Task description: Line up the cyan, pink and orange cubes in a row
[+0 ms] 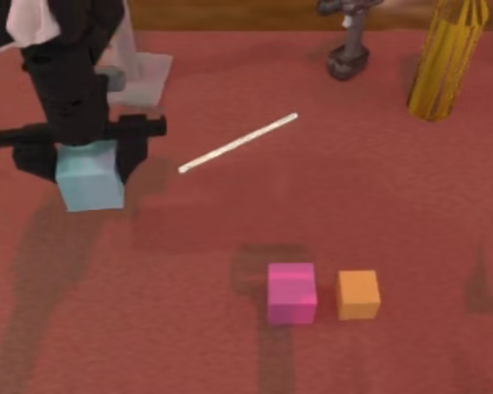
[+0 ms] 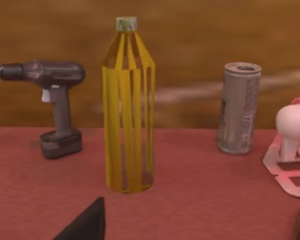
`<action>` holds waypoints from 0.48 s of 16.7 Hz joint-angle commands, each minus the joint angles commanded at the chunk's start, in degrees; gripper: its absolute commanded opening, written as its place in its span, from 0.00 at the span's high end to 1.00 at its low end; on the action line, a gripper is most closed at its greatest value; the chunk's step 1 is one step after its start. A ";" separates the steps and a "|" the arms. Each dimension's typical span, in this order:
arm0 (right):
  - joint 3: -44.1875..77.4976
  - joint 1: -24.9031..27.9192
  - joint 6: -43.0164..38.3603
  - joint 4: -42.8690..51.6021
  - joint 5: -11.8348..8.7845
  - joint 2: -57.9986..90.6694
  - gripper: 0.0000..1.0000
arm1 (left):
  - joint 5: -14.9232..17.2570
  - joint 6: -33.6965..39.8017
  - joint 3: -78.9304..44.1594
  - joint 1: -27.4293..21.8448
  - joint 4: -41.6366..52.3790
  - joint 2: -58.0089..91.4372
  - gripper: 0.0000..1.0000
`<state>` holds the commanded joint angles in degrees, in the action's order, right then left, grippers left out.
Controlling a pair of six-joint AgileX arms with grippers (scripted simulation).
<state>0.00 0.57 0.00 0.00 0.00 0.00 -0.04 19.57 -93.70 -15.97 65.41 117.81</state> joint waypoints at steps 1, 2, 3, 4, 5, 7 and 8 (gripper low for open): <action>0.00 0.00 0.00 0.00 0.00 0.00 0.00 | 0.00 2.21 2.02 -2.77 -0.24 -1.69 1.00; 0.00 0.00 0.00 0.00 0.00 0.00 0.00 | 0.01 4.51 4.13 -5.78 -0.48 -3.42 1.00; 0.00 0.00 0.00 0.00 0.00 0.00 0.00 | 0.02 6.81 6.23 -8.90 -0.71 -5.15 1.00; 0.00 0.00 0.00 0.00 0.00 0.00 0.00 | 0.02 9.04 8.23 -11.90 -0.97 -6.85 1.00; 0.00 0.00 0.00 0.00 0.00 0.00 0.00 | 0.01 11.08 10.05 -14.54 -1.23 -8.46 1.00; 0.00 0.00 0.00 0.00 0.00 0.00 0.00 | -0.03 14.17 12.86 -18.23 -1.76 -11.07 1.00; 0.00 0.00 0.00 0.00 0.00 0.00 0.00 | -0.04 15.05 13.66 -19.17 -1.94 -11.85 1.00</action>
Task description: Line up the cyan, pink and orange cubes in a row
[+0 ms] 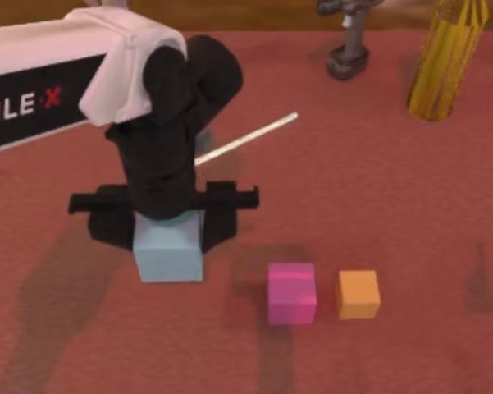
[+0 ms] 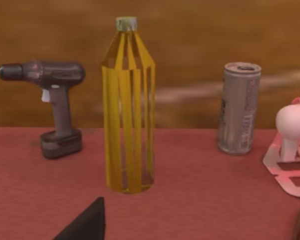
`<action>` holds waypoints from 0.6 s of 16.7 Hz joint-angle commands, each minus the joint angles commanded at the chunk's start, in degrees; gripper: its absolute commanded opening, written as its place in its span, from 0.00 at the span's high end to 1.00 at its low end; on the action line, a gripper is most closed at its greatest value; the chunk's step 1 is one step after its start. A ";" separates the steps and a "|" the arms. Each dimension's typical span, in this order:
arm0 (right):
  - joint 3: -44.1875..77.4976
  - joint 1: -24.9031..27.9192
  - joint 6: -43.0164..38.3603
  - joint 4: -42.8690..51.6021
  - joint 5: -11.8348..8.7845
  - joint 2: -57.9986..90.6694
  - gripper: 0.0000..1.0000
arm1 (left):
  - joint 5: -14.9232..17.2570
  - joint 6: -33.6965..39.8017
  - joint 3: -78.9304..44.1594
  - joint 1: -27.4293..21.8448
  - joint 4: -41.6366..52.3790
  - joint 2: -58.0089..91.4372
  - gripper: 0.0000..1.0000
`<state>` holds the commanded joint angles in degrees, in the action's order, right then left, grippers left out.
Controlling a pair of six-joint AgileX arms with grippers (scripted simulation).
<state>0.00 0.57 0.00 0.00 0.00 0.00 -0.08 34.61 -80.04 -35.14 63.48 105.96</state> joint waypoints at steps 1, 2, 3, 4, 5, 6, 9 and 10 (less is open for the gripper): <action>0.00 0.00 0.00 0.00 0.00 0.00 0.00 | -0.01 0.33 0.31 -0.34 -0.07 -0.30 1.00; 0.00 0.00 0.00 0.00 0.00 0.00 0.00 | -0.01 0.33 0.31 -0.34 -0.07 -0.30 1.00; 0.00 0.00 0.00 0.00 0.00 0.00 0.00 | -0.01 0.33 0.31 -0.34 -0.07 -0.30 1.00; 0.00 0.00 0.00 0.00 0.00 0.00 0.00 | 0.00 0.17 0.14 -0.13 0.05 -0.05 1.00; 0.00 0.00 0.00 0.00 0.00 0.00 0.00 | 0.00 0.12 0.31 -0.16 -0.14 -0.01 1.00; 0.00 0.00 0.00 0.00 0.00 0.00 0.00 | 0.00 0.06 0.96 -0.21 -0.91 0.19 1.00; 0.00 0.00 0.00 0.00 0.00 0.00 0.00 | 0.02 0.11 4.82 -0.27 -6.77 1.85 1.00; 0.00 0.00 0.00 0.00 0.00 0.00 0.00 | 0.03 0.16 6.42 -0.28 -9.45 2.57 1.00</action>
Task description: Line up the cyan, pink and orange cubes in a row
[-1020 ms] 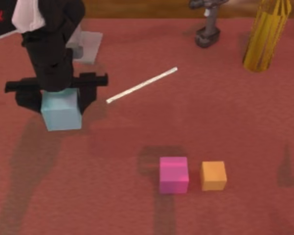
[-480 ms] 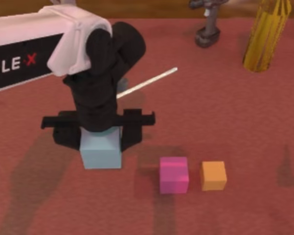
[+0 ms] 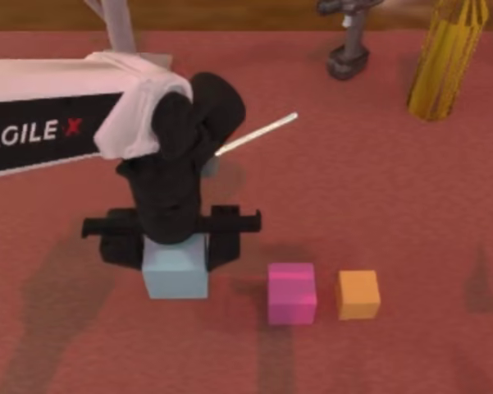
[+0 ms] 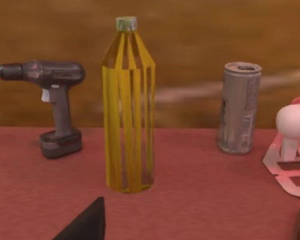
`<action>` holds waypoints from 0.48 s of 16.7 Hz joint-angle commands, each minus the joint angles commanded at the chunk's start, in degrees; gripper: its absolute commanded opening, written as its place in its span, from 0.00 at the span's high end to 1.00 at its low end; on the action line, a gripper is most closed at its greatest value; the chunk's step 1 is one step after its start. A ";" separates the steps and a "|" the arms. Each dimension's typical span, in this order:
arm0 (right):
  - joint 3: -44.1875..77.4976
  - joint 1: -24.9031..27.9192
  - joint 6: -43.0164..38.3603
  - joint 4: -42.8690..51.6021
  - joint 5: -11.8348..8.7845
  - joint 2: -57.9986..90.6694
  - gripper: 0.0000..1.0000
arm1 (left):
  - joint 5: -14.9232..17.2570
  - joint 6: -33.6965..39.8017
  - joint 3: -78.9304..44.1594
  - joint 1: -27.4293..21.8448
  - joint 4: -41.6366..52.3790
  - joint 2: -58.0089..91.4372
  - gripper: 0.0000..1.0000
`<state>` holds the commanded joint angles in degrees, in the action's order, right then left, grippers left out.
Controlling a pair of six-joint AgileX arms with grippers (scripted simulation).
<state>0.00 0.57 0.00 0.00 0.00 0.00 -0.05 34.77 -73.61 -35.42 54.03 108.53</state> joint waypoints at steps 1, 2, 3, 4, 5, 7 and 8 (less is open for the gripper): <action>0.00 0.00 0.00 0.00 0.00 0.00 0.00 | 0.01 0.04 1.54 -0.01 -2.34 0.68 1.00; 0.00 0.00 0.00 0.00 0.00 0.00 0.00 | 0.00 0.08 2.84 -0.03 -4.10 1.27 1.00; 0.00 0.00 0.00 0.00 0.00 0.00 0.00 | -0.01 0.11 3.75 -0.07 -5.24 1.73 1.00; 0.00 0.00 0.00 0.00 0.00 0.00 0.00 | -0.01 0.13 4.19 -0.10 -5.78 1.97 1.00; 0.00 0.00 0.00 0.00 0.00 0.00 0.00 | -0.02 0.14 4.23 -0.10 -5.83 1.99 1.00; 0.00 0.00 0.00 0.00 0.00 0.00 0.00 | -0.02 0.14 4.23 -0.10 -5.83 1.99 1.00; 0.00 0.00 0.00 0.00 0.00 0.00 0.00 | -0.02 0.14 4.23 -0.10 -5.83 1.99 0.92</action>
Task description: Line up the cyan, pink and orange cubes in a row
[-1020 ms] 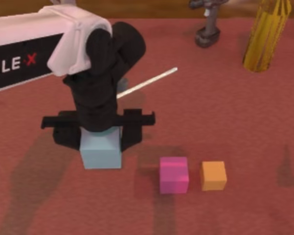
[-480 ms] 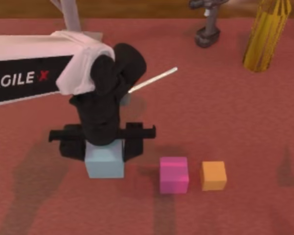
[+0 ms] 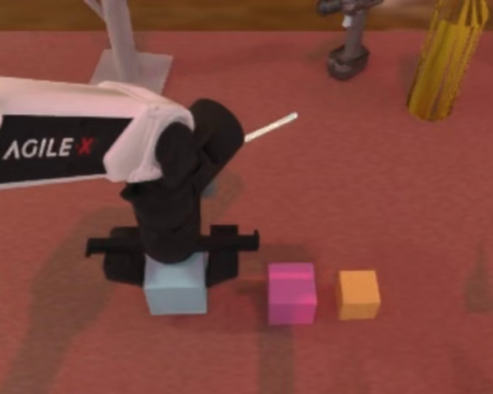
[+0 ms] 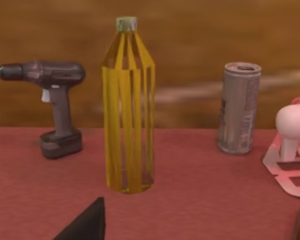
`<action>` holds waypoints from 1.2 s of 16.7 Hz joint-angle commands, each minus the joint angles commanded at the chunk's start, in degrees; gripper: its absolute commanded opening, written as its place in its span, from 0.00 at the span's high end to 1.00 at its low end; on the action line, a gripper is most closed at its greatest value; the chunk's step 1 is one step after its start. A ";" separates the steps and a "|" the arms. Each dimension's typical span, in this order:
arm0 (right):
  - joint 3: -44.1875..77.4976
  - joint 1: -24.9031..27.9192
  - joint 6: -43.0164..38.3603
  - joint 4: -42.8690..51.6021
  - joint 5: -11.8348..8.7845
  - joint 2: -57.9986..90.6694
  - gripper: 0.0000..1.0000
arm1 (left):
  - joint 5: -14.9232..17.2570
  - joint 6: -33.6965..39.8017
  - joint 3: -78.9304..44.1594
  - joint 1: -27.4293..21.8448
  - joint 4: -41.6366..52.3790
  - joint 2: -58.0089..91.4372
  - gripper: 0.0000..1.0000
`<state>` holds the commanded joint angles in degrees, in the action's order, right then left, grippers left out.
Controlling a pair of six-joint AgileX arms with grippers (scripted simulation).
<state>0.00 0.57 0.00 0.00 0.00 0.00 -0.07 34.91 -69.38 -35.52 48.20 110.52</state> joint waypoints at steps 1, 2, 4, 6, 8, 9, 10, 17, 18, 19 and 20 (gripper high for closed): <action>0.00 0.00 0.00 0.00 0.00 0.00 0.00 | 0.00 0.00 0.00 0.00 0.00 0.00 0.85; 0.00 0.00 0.00 0.00 0.00 0.00 0.00 | 0.00 0.00 0.00 0.00 0.00 0.00 0.77; 0.00 0.00 0.00 0.00 0.00 0.00 0.00 | 0.00 0.00 0.00 0.00 0.00 0.00 0.62; 0.00 0.00 0.00 0.00 0.00 0.00 0.00 | 0.00 0.00 0.00 0.00 0.00 0.00 0.47; 0.00 0.00 0.00 0.00 0.00 0.00 0.00 | 0.00 0.00 0.00 0.00 0.00 0.00 0.32; 0.00 0.00 0.00 0.00 0.00 0.00 0.00 | 0.00 0.00 0.00 0.00 0.00 0.00 0.25; 0.00 0.00 0.00 0.00 0.00 0.00 0.00 | 0.00 0.00 0.00 0.00 0.00 0.00 0.17; 0.00 0.00 0.00 0.00 0.00 0.00 0.00 | 0.00 0.00 0.00 0.00 0.00 0.00 0.00; 0.00 0.00 0.00 0.00 0.00 0.00 0.00 | 0.00 0.00 0.00 0.00 0.00 0.00 0.00; 0.00 0.00 0.00 0.00 0.00 0.00 0.00 | 0.00 0.00 0.00 0.00 0.00 0.00 0.00; 0.00 0.00 0.00 0.00 0.00 0.00 0.00 | 0.00 0.00 0.00 0.00 0.00 0.00 0.00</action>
<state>0.00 0.57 0.00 0.00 0.00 0.00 -0.07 34.91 -69.38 -35.52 48.20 110.52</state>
